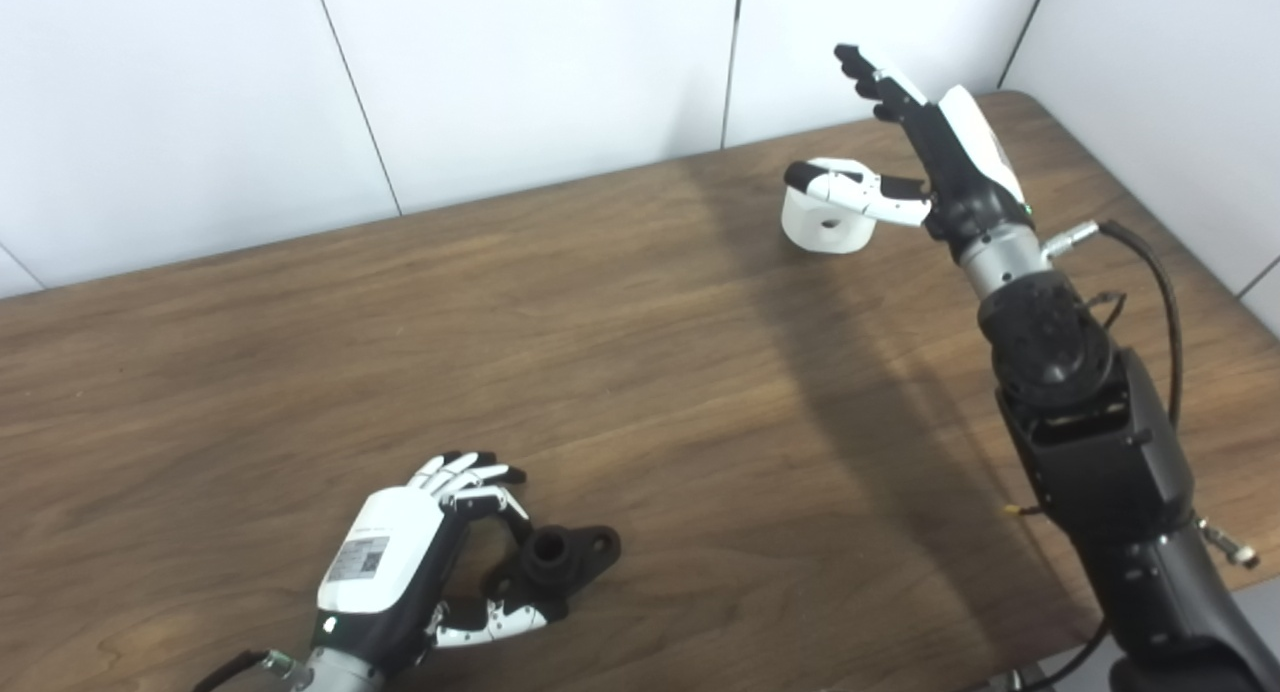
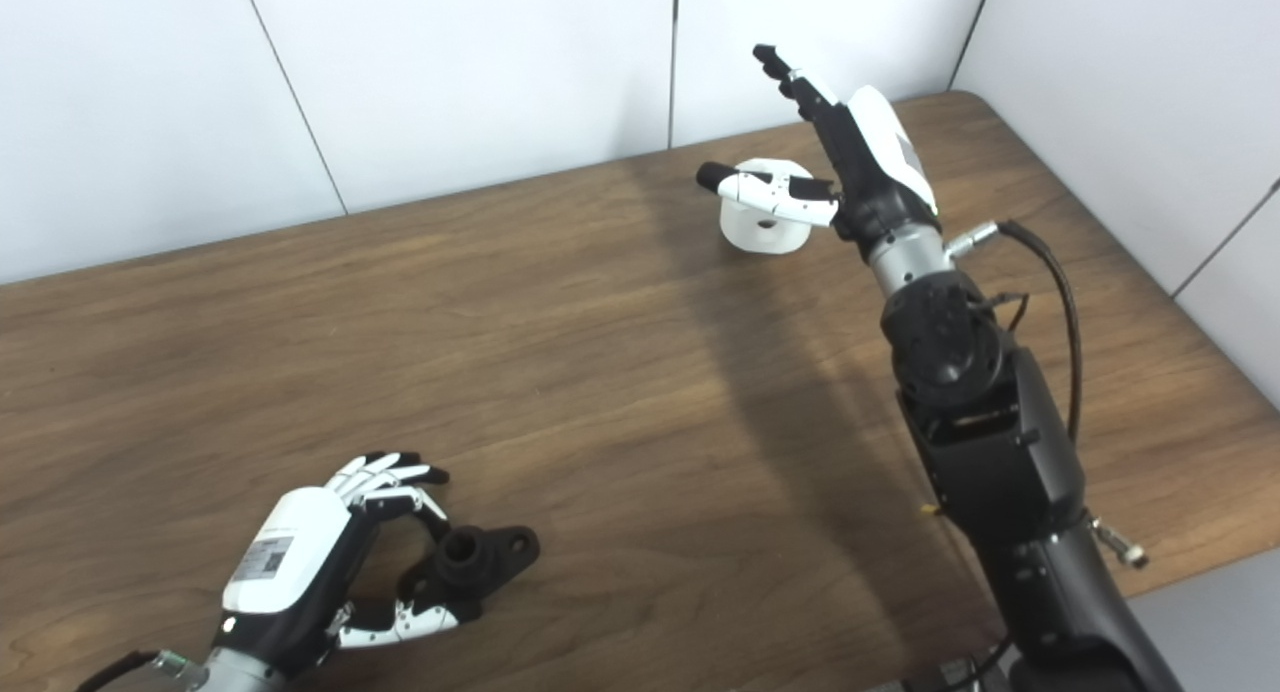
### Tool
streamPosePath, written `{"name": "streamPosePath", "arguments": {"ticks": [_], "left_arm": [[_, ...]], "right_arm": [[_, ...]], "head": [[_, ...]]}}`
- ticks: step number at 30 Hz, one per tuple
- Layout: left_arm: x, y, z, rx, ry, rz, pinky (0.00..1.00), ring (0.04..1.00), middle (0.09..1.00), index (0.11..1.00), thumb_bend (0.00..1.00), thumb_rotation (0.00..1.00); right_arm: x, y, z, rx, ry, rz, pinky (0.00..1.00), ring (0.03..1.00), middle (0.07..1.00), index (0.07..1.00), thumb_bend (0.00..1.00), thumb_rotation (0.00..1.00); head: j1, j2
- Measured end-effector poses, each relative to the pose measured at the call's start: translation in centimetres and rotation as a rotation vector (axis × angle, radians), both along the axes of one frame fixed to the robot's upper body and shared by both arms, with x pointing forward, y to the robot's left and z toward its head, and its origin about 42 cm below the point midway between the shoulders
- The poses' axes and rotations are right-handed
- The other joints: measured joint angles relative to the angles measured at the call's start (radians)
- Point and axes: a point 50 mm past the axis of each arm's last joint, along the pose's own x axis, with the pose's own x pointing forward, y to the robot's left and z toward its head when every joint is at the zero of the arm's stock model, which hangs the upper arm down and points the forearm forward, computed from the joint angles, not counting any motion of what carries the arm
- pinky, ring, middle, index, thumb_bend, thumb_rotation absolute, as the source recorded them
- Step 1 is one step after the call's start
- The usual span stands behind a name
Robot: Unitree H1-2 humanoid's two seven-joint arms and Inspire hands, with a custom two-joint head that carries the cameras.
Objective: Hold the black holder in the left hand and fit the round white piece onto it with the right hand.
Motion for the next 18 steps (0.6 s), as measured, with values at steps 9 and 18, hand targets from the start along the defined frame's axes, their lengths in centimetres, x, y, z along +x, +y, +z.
{"name": "streamPosePath", "arguments": {"ticks": [9, 18], "left_arm": [[0.0, 0.0, -0.1, -0.008, 0.002, -0.002, 0.90, 0.885, 0.796, 0.486, 0.52, 0.05], [0.0, 0.0, -0.1, -0.010, 0.001, -0.001, 0.91, 0.887, 0.797, 0.486, 0.52, 0.05]], "right_arm": [[3.4, -2.2, 1.0, -0.158, 0.114, -0.040, 1.00, 1.000, 0.959, 0.848, 0.88, 0.34], [5.7, -4.4, 1.8, -0.302, 0.276, -0.084, 1.00, 1.000, 0.974, 0.866, 1.00, 0.32]], "head": [[0.000, -0.002], [0.026, 0.000]]}}
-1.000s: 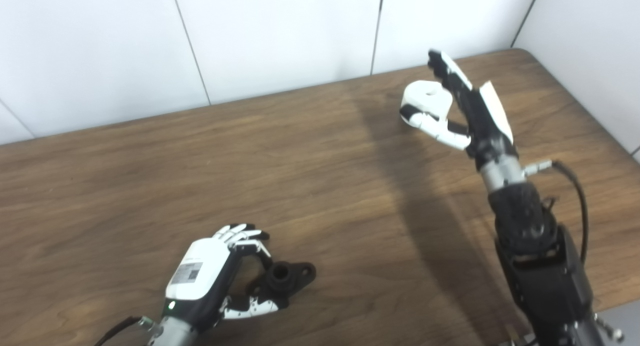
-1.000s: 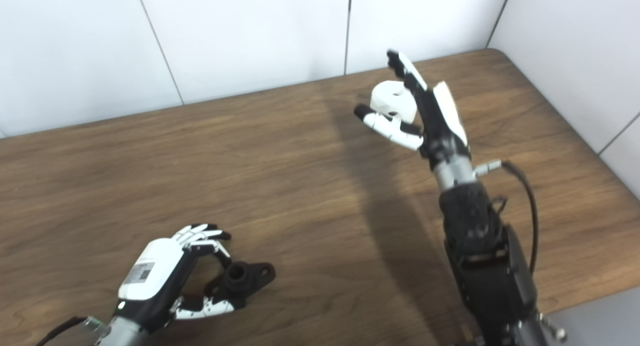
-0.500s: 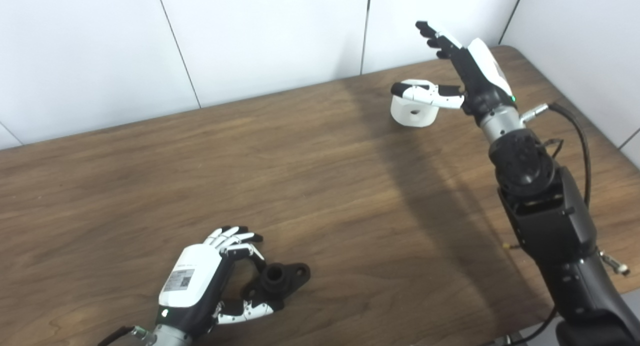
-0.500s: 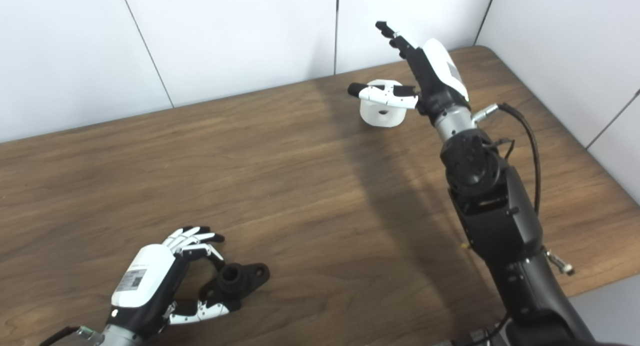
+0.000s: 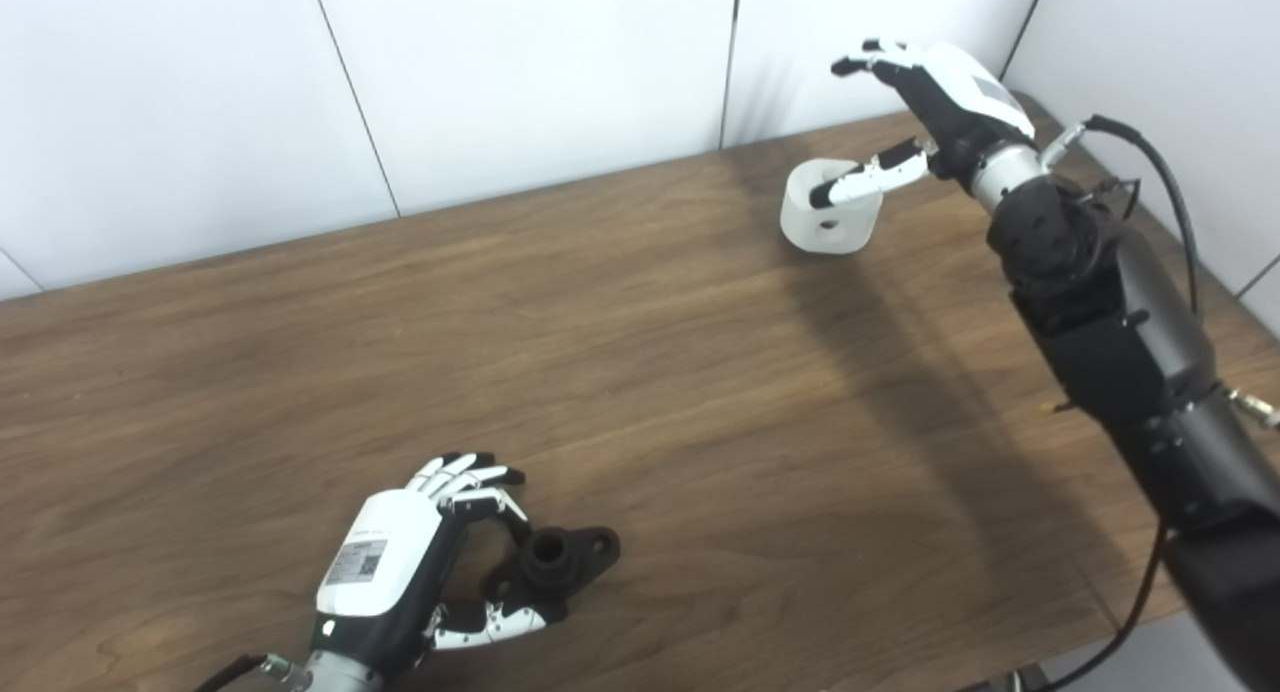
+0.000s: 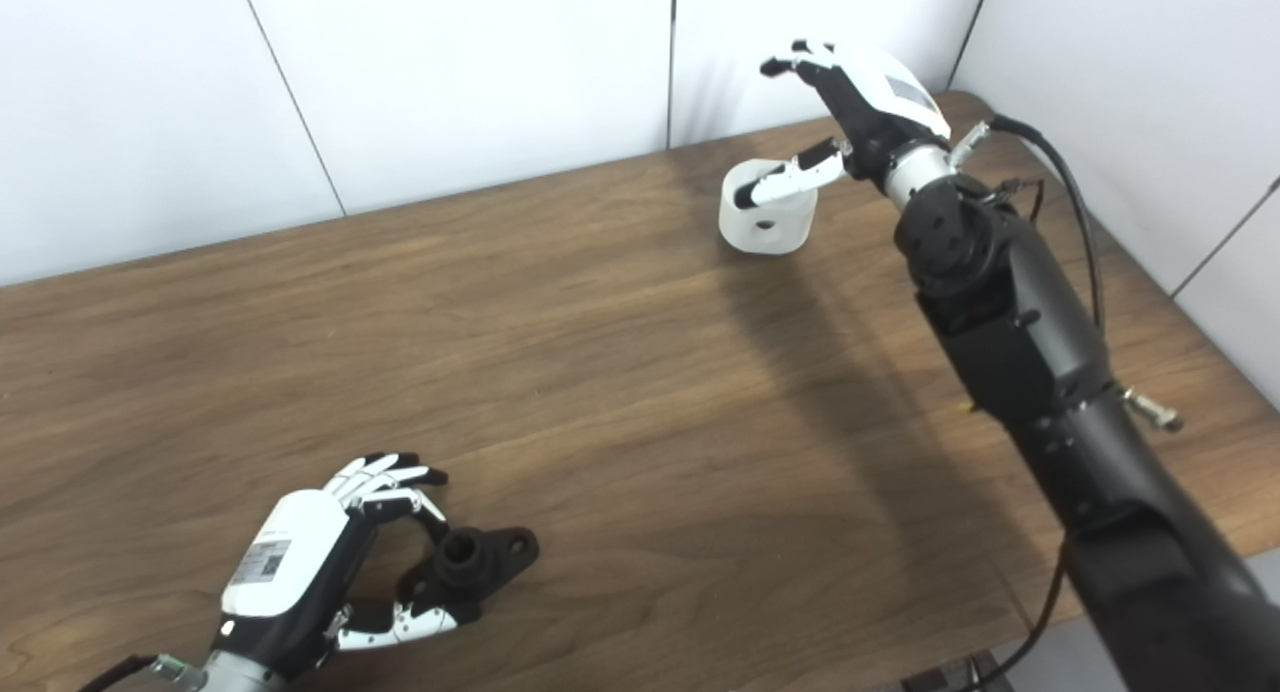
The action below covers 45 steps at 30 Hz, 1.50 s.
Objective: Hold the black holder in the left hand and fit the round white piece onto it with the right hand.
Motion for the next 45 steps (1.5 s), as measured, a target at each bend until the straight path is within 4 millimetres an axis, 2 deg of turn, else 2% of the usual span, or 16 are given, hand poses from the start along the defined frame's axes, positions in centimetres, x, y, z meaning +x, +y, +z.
{"name": "streamPosePath", "arguments": {"ticks": [3, 16, 28, 36, 45], "left_arm": [[0.0, 0.0, 0.0, 0.000, 0.001, 0.001, 0.91, 0.885, 0.793, 0.486, 0.52, 0.05], [-0.1, -0.2, 0.3, 0.008, 0.003, 0.012, 0.90, 0.885, 0.791, 0.486, 0.52, 0.05], [-0.1, -0.4, 0.3, 0.010, 0.001, 0.013, 0.89, 0.884, 0.791, 0.486, 0.52, 0.05], [-0.1, -0.5, 0.4, 0.014, -0.003, 0.016, 0.89, 0.885, 0.792, 0.486, 0.52, 0.05], [-0.1, -0.6, 0.5, 0.026, -0.011, 0.017, 0.88, 0.881, 0.790, 0.486, 0.52, 0.05]], "right_arm": [[0.6, 0.0, 0.0, -0.027, 0.034, -0.005, 1.00, 1.000, 0.982, 0.876, 1.00, 0.29], [2.5, -1.4, -0.2, -0.108, 0.175, -0.051, 1.00, 1.000, 0.980, 0.870, 0.99, 0.30], [4.5, -0.8, -1.8, -0.141, 0.272, -0.043, 1.00, 1.000, 0.928, 0.818, 0.99, 0.32], [5.5, 0.0, -1.4, -0.164, 0.277, -0.031, 1.00, 1.000, 0.918, 0.781, 1.00, 0.33], [5.8, 0.2, -2.0, -0.184, 0.295, -0.029, 1.00, 1.000, 0.912, 0.739, 0.97, 0.33]], "head": [[-0.005, 0.000], [0.011, 0.006], [0.020, 0.006], [0.015, 0.011], [0.015, 0.014]]}}
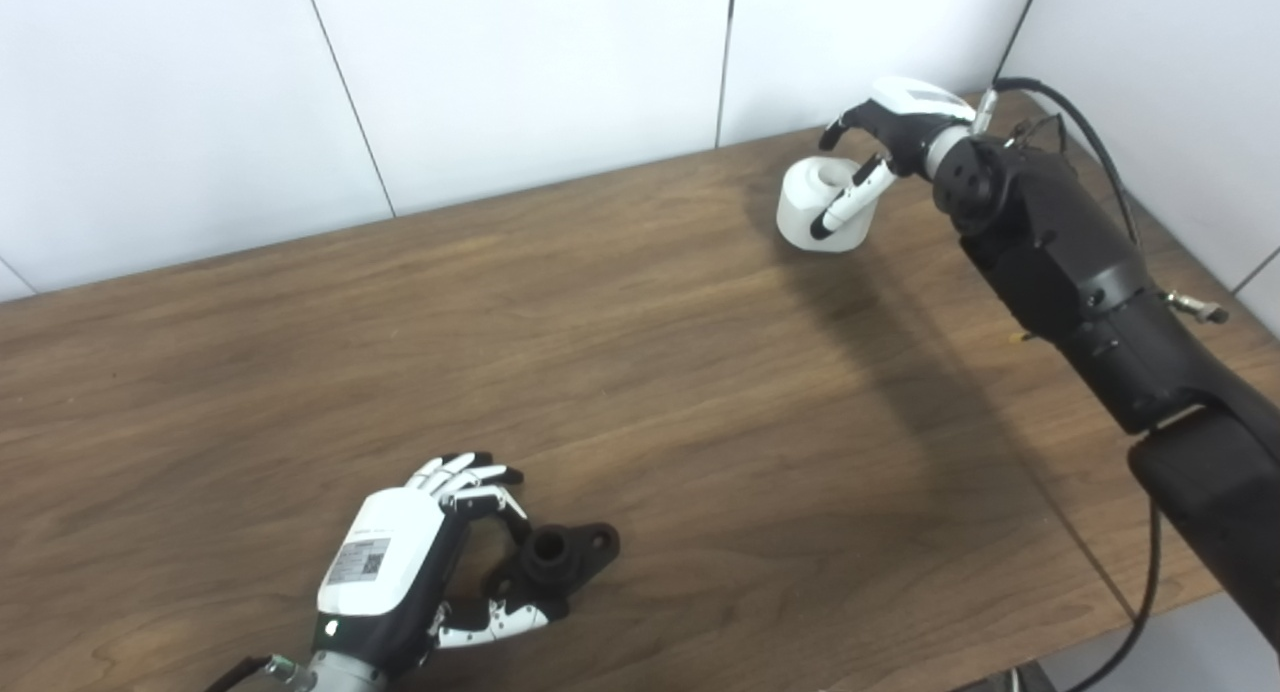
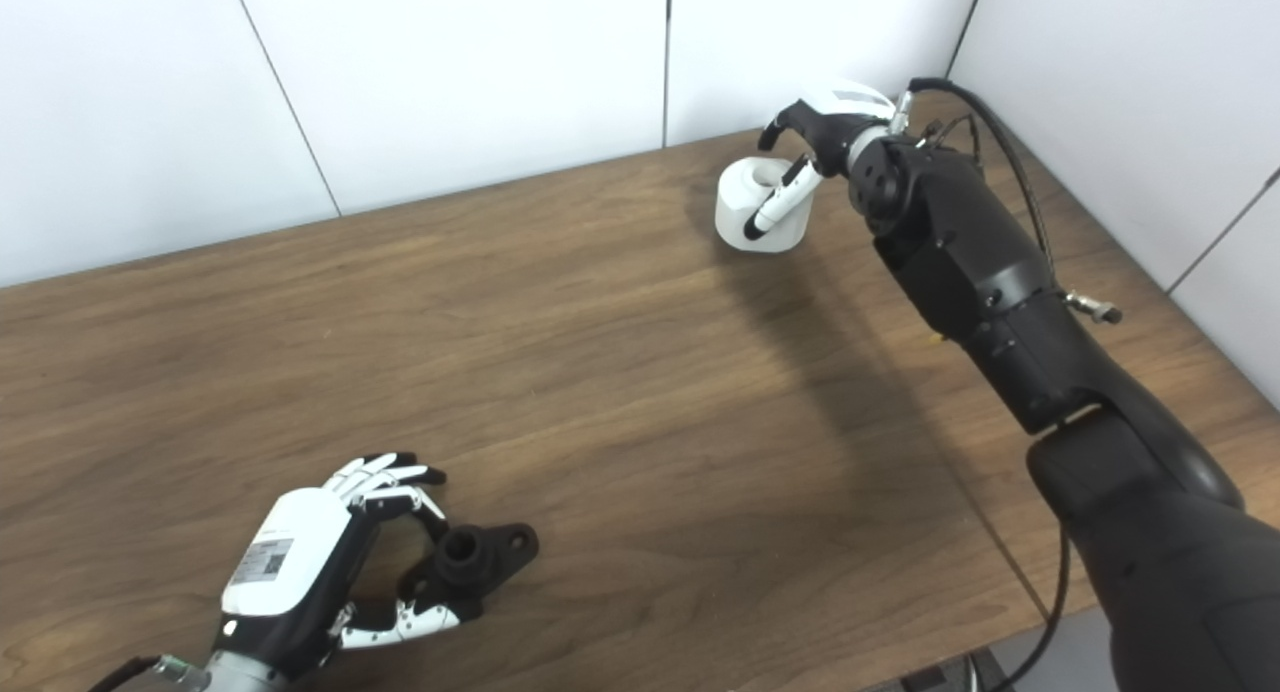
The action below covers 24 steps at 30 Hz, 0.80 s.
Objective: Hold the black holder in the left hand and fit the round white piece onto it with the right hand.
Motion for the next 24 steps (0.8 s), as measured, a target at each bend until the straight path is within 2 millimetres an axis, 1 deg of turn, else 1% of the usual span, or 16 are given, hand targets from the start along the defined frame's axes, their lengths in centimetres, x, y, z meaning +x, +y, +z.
{"name": "streamPosePath", "arguments": {"ticks": [6, 13, 18, 24], "left_arm": [[-0.03, -0.05, 0.05, 0.002, 0.001, 0.001, 0.88, 0.880, 0.787, 0.485, 0.52, 0.04], [-0.03, -0.10, 0.09, 0.003, 0.000, 0.002, 0.88, 0.877, 0.788, 0.485, 0.52, 0.04], [-0.04, -0.15, 0.11, 0.002, 0.002, 0.004, 0.88, 0.880, 0.789, 0.485, 0.52, 0.04], [-0.05, -0.19, 0.17, 0.002, 0.004, 0.007, 0.88, 0.878, 0.788, 0.485, 0.52, 0.04]], "right_arm": [[-0.08, -0.01, 0.28, -0.005, -0.009, 0.006, 1.00, 1.000, 0.899, 0.699, 0.94, 0.32], [-0.14, -0.04, 0.39, -0.008, -0.011, 0.008, 1.00, 1.000, 0.897, 0.683, 0.92, 0.30], [-0.34, -0.25, 0.44, -0.011, -0.012, 0.008, 1.00, 1.000, 0.899, 0.663, 0.89, 0.28], [-0.38, -0.18, 0.51, -0.006, -0.012, 0.012, 1.00, 1.000, 0.902, 0.646, 0.88, 0.27]], "head": [[0.000, 0.000], [0.000, 0.002], [0.000, 0.002], [0.002, 0.006]]}}
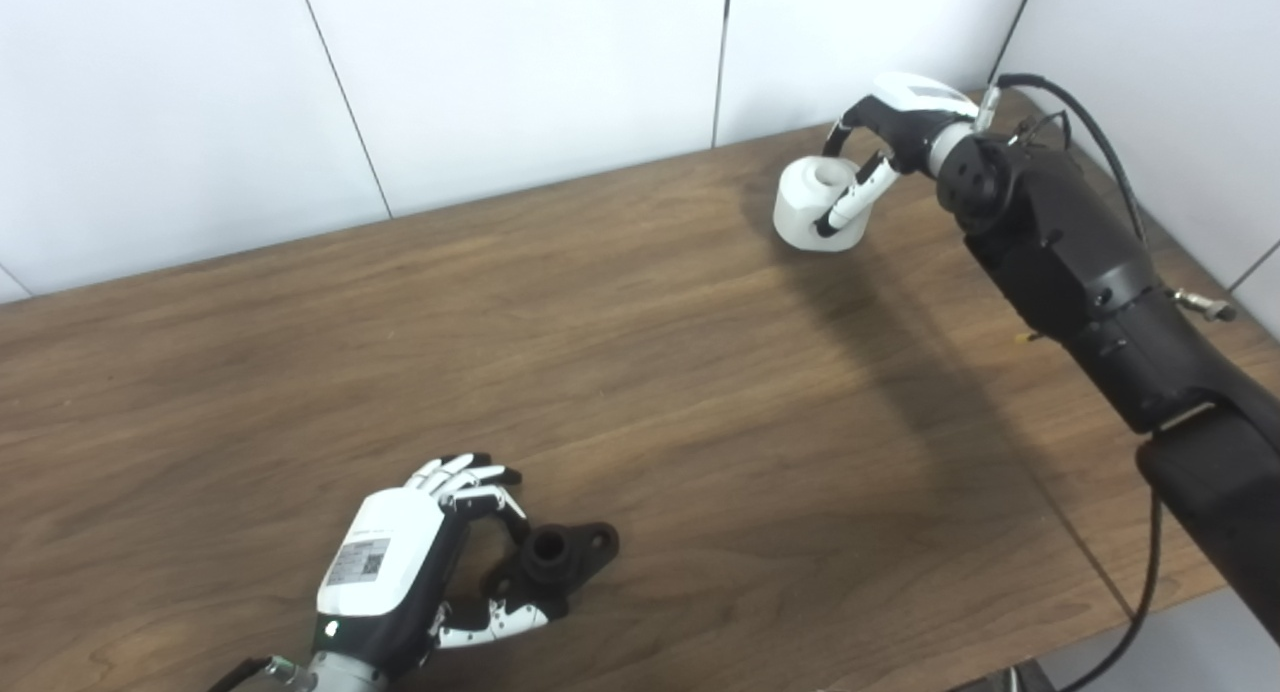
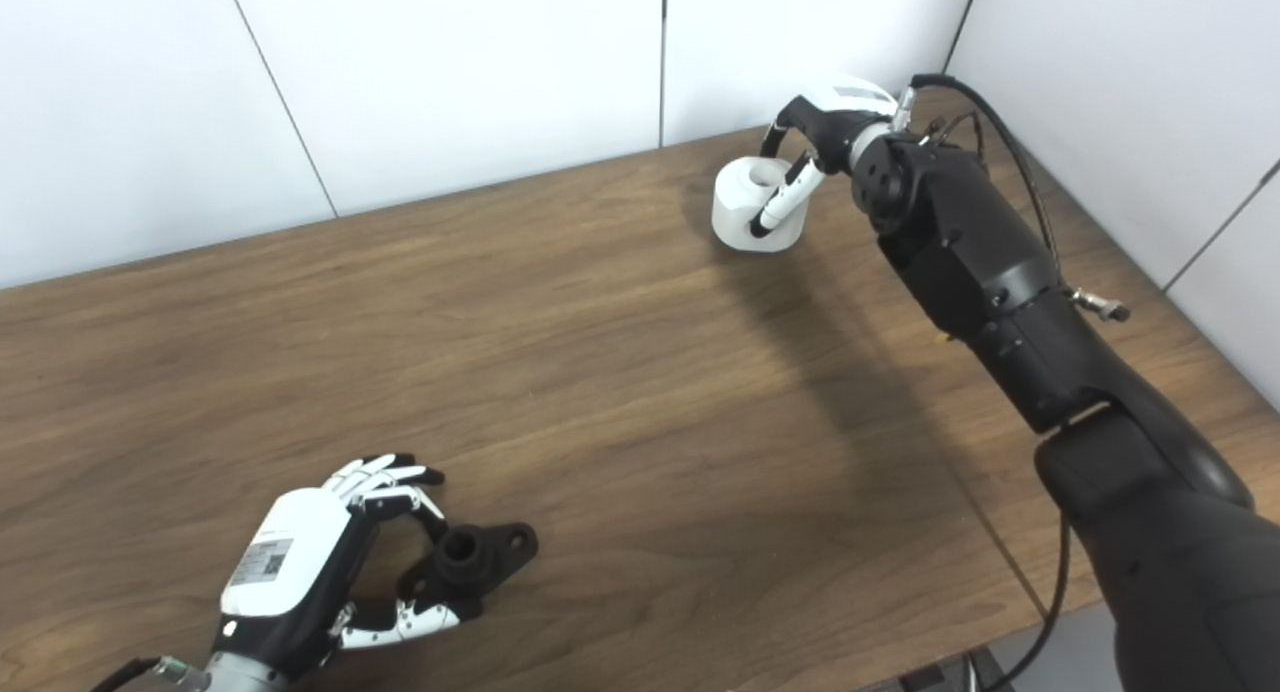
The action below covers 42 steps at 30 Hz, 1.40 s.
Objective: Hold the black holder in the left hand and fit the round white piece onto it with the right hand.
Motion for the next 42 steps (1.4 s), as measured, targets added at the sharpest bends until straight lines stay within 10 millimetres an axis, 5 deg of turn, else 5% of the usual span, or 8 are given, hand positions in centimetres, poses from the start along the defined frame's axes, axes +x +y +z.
{"name": "streamPosePath", "arguments": {"ticks": [17, 18, 19, 22, 42], "left_arm": [[-0.02, -0.07, 0.05, -0.001, 0.002, 0.004, 0.88, 0.877, 0.787, 0.485, 0.52, 0.04], [-0.02, -0.07, 0.05, -0.001, 0.002, 0.004, 0.88, 0.875, 0.785, 0.485, 0.52, 0.04], [-0.02, -0.07, 0.05, -0.001, 0.002, 0.004, 0.88, 0.875, 0.785, 0.485, 0.52, 0.04], [-0.02, -0.06, 0.05, -0.001, 0.002, 0.004, 0.89, 0.880, 0.789, 0.485, 0.52, 0.04], [-0.04, -0.20, 0.04, -0.002, 0.003, 0.002, 0.89, 0.882, 0.789, 0.485, 0.52, 0.04]], "right_arm": [[-0.08, -0.06, -0.07, 0.014, 0.003, 0.001, 1.00, 1.000, 0.887, 0.589, 0.86, 0.19], [-0.11, -0.08, -0.05, 0.019, 0.002, 0.002, 1.00, 1.000, 0.885, 0.531, 0.66, 0.16], [-0.15, -0.11, -0.04, 0.022, 0.000, 0.002, 1.00, 1.000, 0.885, 0.511, 0.59, 0.16], [-0.24, -0.14, -0.13, 0.019, -0.016, 0.009, 1.00, 0.997, 0.855, 0.489, 0.53, 0.14], [-0.86, -0.19, -0.53, 0.013, -0.064, 0.047, 0.94, 0.965, 0.817, 0.485, 0.52, 0.14]], "head": [[-0.002, 0.002], [0.000, 0.003], [0.000, 0.003], [0.000, 0.003], [0.021, 0.009]]}}
